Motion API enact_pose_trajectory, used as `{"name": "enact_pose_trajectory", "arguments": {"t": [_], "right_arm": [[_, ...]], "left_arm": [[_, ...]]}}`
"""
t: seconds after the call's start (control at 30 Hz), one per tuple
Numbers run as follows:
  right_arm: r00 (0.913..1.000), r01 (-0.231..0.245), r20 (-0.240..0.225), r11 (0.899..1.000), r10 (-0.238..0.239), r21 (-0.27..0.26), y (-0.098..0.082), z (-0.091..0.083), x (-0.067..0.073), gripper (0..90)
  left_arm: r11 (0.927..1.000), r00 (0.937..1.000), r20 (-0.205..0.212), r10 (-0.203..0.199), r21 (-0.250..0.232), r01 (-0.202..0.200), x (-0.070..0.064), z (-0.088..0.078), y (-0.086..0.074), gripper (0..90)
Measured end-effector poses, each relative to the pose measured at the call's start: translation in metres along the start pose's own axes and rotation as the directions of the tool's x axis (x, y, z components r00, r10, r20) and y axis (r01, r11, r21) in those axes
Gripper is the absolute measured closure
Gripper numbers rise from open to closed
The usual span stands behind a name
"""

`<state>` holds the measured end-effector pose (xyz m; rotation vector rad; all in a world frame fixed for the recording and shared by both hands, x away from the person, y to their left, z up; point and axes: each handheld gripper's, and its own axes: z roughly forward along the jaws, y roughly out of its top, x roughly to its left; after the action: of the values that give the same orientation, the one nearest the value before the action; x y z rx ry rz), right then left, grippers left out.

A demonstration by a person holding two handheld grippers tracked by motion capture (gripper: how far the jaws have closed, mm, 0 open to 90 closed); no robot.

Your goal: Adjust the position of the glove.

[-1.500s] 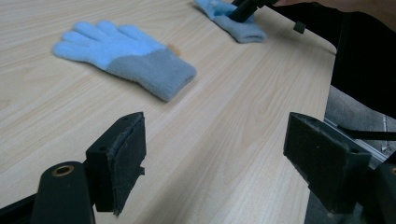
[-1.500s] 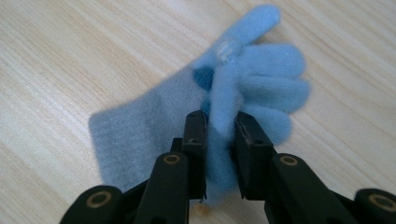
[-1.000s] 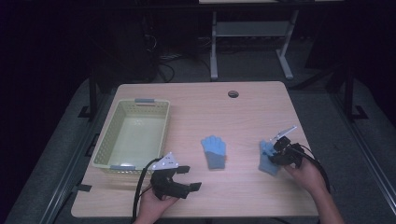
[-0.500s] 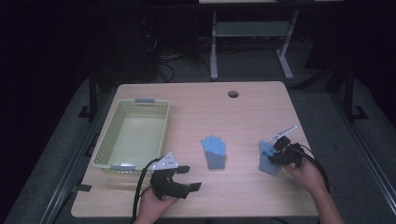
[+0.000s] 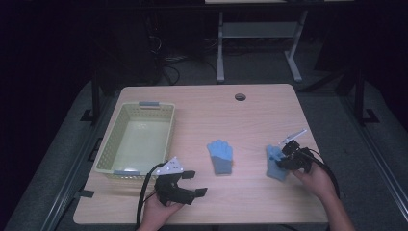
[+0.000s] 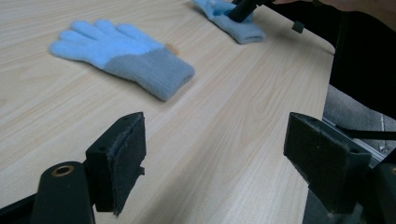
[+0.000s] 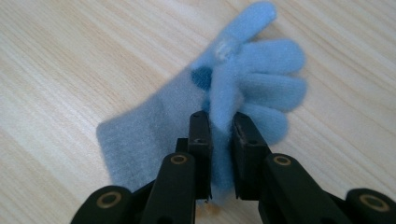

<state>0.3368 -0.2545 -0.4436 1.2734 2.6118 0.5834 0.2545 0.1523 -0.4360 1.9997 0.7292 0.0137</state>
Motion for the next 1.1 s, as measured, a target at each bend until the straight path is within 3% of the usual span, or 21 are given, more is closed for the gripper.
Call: {"name": "enact_pose_trajectory", "arguments": {"t": [0.2, 0.67, 1.1], "right_arm": [[0.9999, -0.011, -0.013, 1.000, 0.011, -0.019, 0.000, -0.006, 0.001, 79.9], [0.9997, 0.024, 0.009, 0.997, -0.024, -0.067, 0.011, -0.033, 0.008, 80.2], [0.9960, 0.089, -0.004, 0.991, -0.090, -0.096, 0.041, -0.046, 0.027, 80.1]], "left_arm": [[1.0000, 1.0000, 0.001, -0.006, -0.003, 0.006, 0.001, -0.001, 0.000, 20.7], [0.9999, 1.0000, 0.003, -0.008, -0.014, 0.008, 0.000, -0.002, 0.000, 20.6], [0.9999, 1.0000, 0.003, -0.009, -0.013, 0.009, 0.000, -0.002, 0.000, 20.6]]}}
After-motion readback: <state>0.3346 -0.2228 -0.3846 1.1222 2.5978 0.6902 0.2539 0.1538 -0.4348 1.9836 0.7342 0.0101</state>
